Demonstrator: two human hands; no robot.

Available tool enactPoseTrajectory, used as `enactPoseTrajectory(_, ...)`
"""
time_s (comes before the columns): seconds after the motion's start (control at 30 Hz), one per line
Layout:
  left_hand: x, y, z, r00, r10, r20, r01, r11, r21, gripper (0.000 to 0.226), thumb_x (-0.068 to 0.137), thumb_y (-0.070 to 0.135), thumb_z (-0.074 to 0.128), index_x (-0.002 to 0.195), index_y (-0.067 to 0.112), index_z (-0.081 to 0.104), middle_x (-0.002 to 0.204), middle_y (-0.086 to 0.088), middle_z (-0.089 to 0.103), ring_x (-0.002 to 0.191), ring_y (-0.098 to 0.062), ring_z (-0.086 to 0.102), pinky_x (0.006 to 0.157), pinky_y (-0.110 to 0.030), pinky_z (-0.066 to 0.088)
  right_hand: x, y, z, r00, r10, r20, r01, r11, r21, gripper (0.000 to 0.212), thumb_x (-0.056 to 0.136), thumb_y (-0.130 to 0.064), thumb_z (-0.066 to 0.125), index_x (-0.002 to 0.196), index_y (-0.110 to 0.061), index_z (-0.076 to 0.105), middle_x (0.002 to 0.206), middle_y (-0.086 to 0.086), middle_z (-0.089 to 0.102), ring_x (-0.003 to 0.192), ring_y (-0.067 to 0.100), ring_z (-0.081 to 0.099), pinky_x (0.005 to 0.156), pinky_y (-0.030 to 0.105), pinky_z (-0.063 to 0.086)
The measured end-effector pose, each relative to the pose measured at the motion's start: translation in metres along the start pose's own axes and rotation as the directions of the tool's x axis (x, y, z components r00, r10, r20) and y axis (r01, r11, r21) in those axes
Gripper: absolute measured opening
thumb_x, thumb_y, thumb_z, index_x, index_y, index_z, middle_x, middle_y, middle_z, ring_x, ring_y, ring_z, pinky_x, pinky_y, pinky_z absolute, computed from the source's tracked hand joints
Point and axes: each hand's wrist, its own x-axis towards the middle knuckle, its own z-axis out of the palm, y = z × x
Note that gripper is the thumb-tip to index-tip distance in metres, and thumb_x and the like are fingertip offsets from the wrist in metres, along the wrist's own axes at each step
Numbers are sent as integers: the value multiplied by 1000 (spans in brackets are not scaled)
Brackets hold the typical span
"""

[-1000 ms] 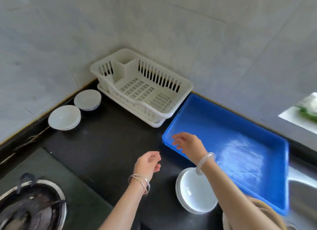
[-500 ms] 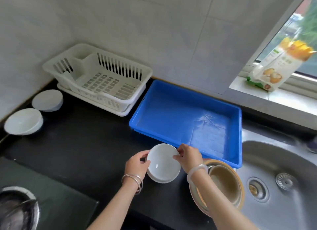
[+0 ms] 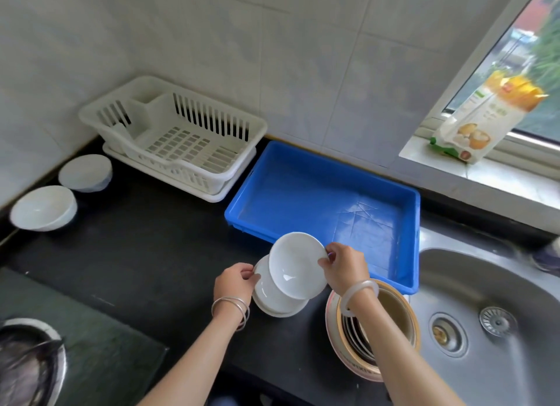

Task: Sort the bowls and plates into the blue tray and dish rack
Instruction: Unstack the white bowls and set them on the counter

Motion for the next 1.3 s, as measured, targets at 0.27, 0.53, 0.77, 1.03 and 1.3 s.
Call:
enactPoseTrajectory(0.27,-3,19,-1,999,45,-31,-36,966,255,9,86,19,56,87,23,64,87,5,64,74,-11,55,62,-24,41,-5,0,-18,998,-25,-57,26,999,18,8,87,-16,59,89,-13,66,81,4,59,73,22,50,49,16,29)
enactPoseTrajectory(0.53,5,24,-26,998,57,40,-60,995,79,15,84,13,58,79,26,62,80,5,63,77,-13,62,74,-33,57,-13,-18,-35,992,-87,-88,92,994,54,8,85,-16,59,84,-11,66,87,8,68,79,23,54,65,27,38)
enactPoseTrajectory(0.77,23,13,-94,994,28,-102,-43,989,-144,20,82,5,59,90,22,66,77,9,61,71,-7,59,51,-18,49,-3,-76,-39,977,-202,-65,208,970,124,7,81,-14,61,75,-11,64,80,7,67,78,31,64,75,41,54)
enactPoseTrajectory(1.03,51,-45,-176,927,-164,-337,35,934,-356,29,80,-1,59,108,7,67,86,-2,61,72,-19,61,55,-21,53,32,-156,27,952,-278,129,264,957,117,10,84,-14,59,89,-12,66,91,8,66,73,31,67,72,46,58)
enactPoseTrajectory(1.3,93,-104,-219,841,-379,-386,102,812,-575,27,80,-3,56,104,4,66,97,-8,66,84,-28,62,75,-34,54,71,-234,115,917,-300,263,274,953,131,16,83,-12,55,92,-7,67,84,13,71,74,31,69,73,46,59)
